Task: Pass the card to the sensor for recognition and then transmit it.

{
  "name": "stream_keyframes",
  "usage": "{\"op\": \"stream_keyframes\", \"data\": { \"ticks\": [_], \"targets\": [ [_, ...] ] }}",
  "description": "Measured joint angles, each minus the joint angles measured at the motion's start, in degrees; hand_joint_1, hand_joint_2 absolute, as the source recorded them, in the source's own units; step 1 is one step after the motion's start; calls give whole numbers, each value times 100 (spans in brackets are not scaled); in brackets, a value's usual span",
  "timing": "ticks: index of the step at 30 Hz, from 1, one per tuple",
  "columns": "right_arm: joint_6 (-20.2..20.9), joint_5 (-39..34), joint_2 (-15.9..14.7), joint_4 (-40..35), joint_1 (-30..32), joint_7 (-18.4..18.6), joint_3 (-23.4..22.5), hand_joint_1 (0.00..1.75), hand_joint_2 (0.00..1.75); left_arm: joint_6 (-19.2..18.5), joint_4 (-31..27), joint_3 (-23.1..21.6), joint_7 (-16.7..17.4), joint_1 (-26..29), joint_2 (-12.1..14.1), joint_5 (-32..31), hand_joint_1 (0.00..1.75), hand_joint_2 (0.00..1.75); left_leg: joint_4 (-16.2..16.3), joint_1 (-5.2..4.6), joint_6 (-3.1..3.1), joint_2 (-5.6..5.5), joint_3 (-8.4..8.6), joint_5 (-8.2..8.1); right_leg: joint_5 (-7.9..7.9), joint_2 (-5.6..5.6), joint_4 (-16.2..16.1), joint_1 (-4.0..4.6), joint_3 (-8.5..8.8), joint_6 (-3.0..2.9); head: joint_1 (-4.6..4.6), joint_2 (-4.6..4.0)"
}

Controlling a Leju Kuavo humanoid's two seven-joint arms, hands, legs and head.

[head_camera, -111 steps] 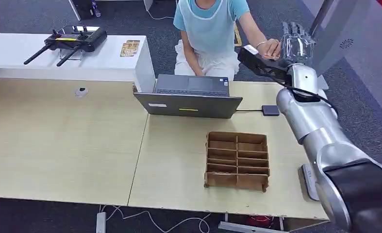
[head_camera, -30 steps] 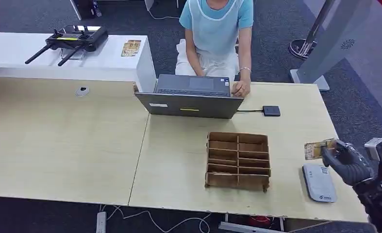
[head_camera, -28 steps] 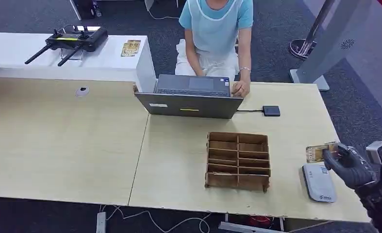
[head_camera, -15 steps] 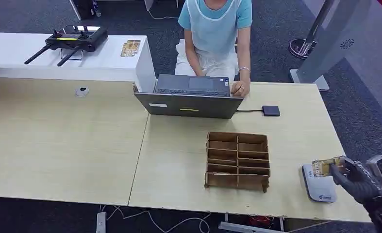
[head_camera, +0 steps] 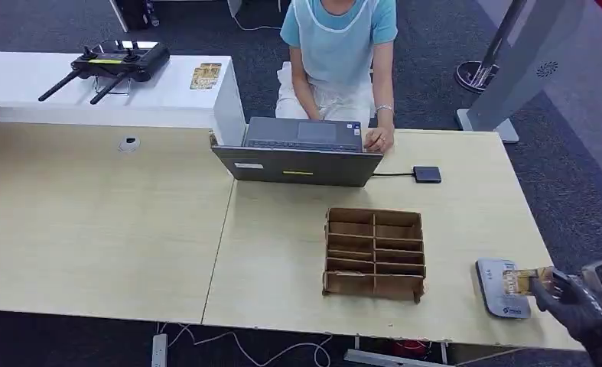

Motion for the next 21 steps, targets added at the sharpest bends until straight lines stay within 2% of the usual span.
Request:
{"op": "stream_keyframes", "data": {
  "ticks": [21],
  "targets": [
    [-332, 586, 146, 266, -145, 48, 0, 175, 175, 15, 0, -4, 2, 0, 9, 0, 0, 0, 0, 0, 0, 1, 0, 0, 0, -1, 1, 0, 1, 0, 0, 2]
  ]
}}
